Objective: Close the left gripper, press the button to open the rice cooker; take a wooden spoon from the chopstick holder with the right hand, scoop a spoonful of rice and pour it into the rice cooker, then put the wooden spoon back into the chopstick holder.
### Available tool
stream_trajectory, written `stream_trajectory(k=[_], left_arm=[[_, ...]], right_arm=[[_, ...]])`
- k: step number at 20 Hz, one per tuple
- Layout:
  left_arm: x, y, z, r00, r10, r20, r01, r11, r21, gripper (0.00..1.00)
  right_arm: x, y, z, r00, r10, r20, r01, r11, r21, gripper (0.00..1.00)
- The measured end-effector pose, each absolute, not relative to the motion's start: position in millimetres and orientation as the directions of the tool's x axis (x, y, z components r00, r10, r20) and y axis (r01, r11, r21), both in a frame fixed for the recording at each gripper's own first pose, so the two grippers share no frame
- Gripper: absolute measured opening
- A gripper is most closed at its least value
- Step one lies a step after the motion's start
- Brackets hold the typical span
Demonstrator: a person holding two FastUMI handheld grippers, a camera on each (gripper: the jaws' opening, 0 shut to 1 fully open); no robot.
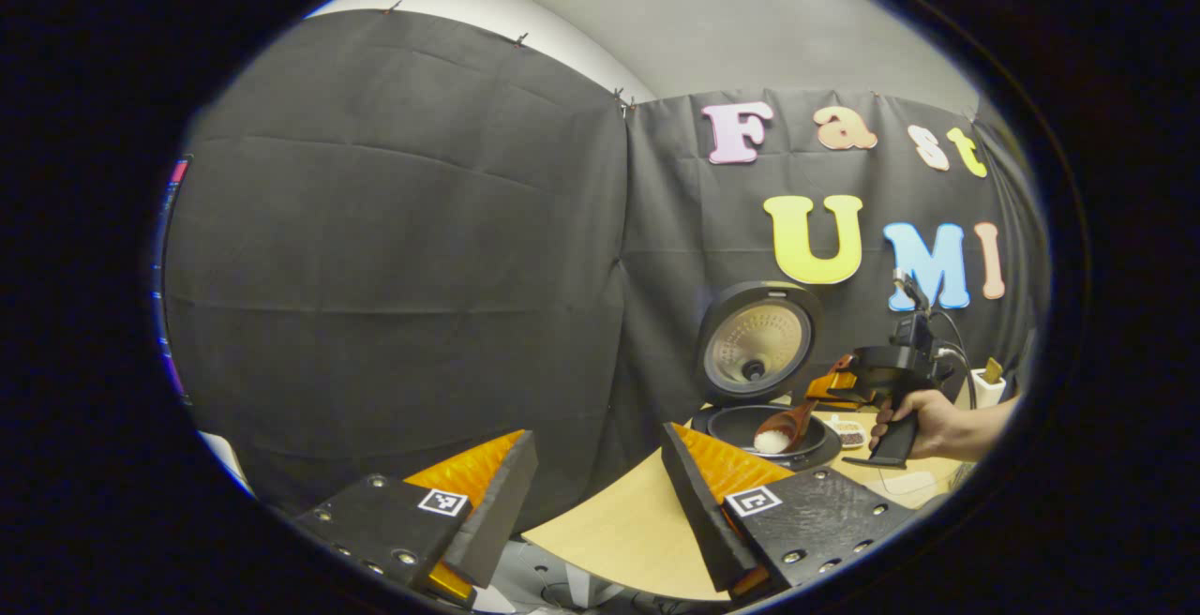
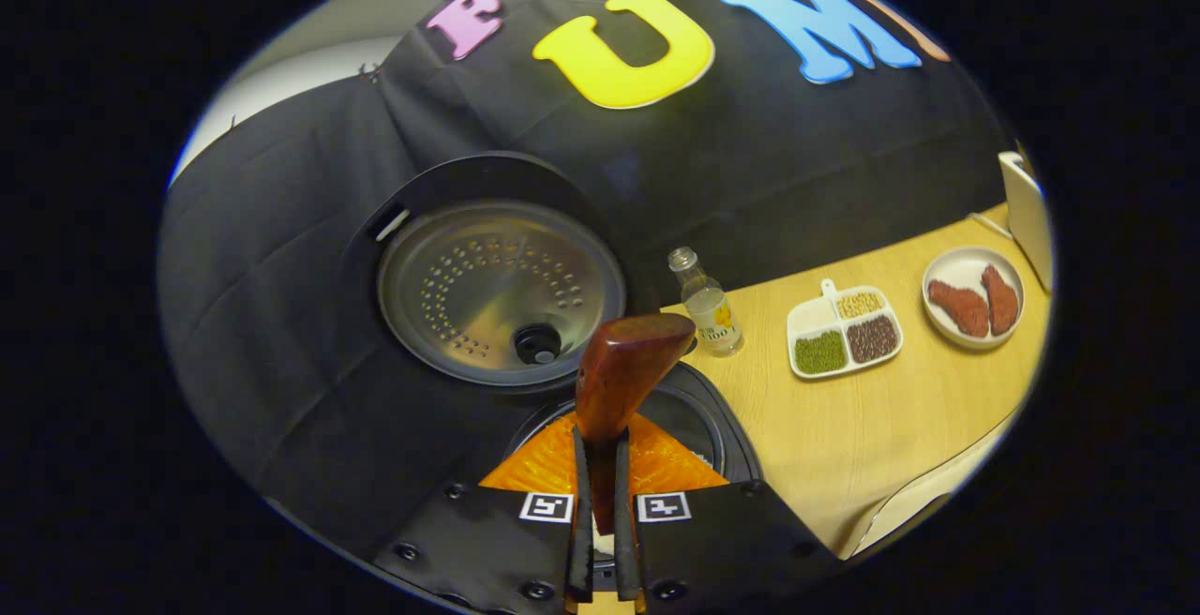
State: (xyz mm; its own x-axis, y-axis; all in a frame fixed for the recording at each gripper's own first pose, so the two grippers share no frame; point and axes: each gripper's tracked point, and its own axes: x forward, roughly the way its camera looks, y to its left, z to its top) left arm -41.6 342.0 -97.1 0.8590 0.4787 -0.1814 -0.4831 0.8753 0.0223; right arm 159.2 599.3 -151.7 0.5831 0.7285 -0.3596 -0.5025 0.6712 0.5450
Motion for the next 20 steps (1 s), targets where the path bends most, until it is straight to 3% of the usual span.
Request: stream_trajectory(k=[11,14,15,20], left_arm=[[-40,338,-99,0.864,0.472,-0.177,-0.479,0.878,0.003,0.82],[-39,341,-98,0.865,0.471,-0.170,-0.478,0.878,0.000,0.82],[-40,341,-98,0.865,0.473,-0.169,-0.479,0.878,0.000,0.82],[-37,342,-101,0.864,0.473,-0.170,-0.481,0.877,-0.009,0.84]], right_arm=[[138,615,-130,0.596,0.754,-0.276,-0.783,0.623,0.011,0.11],[135,617,-124,0.607,0.756,-0.244,-0.794,0.583,-0.172,0.07],[133,618,-121,0.611,0.757,-0.232,-0.790,0.566,-0.235,0.11],[123,619,-122,0.617,0.764,-0.191,-0.739,0.479,-0.473,0.11]])
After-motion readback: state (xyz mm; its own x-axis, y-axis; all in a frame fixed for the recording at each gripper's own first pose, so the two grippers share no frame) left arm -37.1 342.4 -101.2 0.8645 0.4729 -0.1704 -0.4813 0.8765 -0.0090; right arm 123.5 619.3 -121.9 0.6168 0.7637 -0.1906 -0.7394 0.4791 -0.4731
